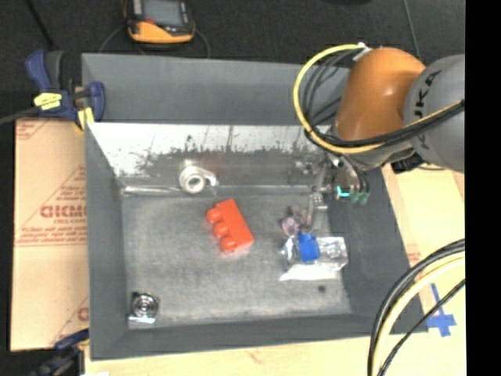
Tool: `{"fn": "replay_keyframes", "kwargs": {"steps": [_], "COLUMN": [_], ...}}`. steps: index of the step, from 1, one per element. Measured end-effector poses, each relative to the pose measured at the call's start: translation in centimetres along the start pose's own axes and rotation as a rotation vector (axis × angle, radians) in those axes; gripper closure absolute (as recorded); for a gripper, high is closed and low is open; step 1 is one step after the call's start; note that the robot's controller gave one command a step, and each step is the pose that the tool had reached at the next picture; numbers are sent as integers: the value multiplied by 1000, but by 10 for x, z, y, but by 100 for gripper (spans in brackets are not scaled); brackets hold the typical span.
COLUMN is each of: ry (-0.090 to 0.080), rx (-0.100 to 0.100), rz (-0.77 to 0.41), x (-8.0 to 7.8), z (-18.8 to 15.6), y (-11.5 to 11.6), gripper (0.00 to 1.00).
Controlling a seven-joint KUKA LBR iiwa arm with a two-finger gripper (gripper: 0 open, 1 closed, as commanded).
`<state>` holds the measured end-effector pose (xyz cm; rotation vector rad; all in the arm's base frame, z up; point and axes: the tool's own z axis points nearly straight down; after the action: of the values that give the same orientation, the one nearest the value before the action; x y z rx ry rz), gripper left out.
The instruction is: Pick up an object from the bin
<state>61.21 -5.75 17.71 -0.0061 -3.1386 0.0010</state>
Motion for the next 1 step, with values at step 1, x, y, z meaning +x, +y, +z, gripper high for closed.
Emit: {"fn": "replay_keyframes", "kwargs": {"steps": [1], "ry": [-16], "rx": [-8], "rz": [211], "x": [74], "z": [101], "y": [-19], "gripper": [0]}}
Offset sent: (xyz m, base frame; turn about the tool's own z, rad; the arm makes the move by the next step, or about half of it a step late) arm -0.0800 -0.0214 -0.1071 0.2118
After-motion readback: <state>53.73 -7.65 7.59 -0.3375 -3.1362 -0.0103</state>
